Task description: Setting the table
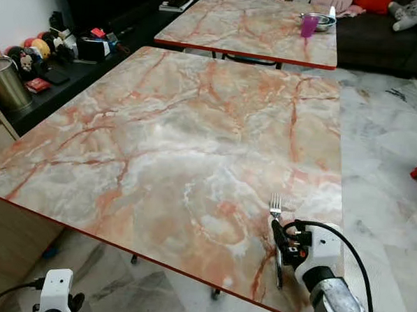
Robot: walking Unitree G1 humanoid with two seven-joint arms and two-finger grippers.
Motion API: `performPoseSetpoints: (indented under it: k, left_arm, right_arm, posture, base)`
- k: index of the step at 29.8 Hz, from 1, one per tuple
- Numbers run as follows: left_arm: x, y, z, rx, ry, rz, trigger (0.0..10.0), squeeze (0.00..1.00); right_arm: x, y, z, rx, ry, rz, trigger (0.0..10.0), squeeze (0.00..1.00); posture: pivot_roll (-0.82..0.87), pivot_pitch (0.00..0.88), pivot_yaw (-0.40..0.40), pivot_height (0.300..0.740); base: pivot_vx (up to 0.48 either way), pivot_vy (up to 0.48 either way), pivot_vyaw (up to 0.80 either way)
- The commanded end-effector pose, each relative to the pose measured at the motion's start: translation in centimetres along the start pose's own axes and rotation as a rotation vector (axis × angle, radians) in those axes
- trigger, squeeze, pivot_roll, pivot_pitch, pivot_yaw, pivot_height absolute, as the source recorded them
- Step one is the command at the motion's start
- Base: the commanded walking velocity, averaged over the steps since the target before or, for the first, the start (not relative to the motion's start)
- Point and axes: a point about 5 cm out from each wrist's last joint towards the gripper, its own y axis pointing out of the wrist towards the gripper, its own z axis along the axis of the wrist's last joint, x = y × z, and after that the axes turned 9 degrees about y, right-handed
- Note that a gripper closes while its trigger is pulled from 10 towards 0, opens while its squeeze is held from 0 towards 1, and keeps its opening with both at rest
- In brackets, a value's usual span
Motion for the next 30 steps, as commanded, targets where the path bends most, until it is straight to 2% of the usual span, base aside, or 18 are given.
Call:
performPoseSetpoints:
  k: [1, 18, 30]
  left_arm:
    - [-0.2, -0.1, -0.4, -0.021, 0.003, -0.001, 10.0, 0.0]
    - [-0.1, -0.1, -0.4, -0.023, -0.002, -0.001, 10.0, 0.0]
    - [0.0, -0.1, -0.4, -0.024, -0.008, 0.002, 10.0, 0.0]
  right_arm:
    - [0.4, -0.2, -0.3, -0.015, 0.007, -0.016, 10.0, 0.0]
    - [1.6, 0.0, 0.8, -0.005, -0.025, -0.027, 10.0, 0.0]
    - [1.8, 0.4, 1.1, -0.009, -0.035, -0.023, 10.0, 0.0]
  posture:
    - [0.02, 0.051, 0.013, 0.74]
    - [0.02, 0.056, 0.008, 0.74]
    - [0.01, 0.057, 0.008, 0.74]
  base:
    - [0.0, 0.0, 0.0]
    - [0.0, 0.0, 0.0]
    - [0.0, 0.0, 0.0]
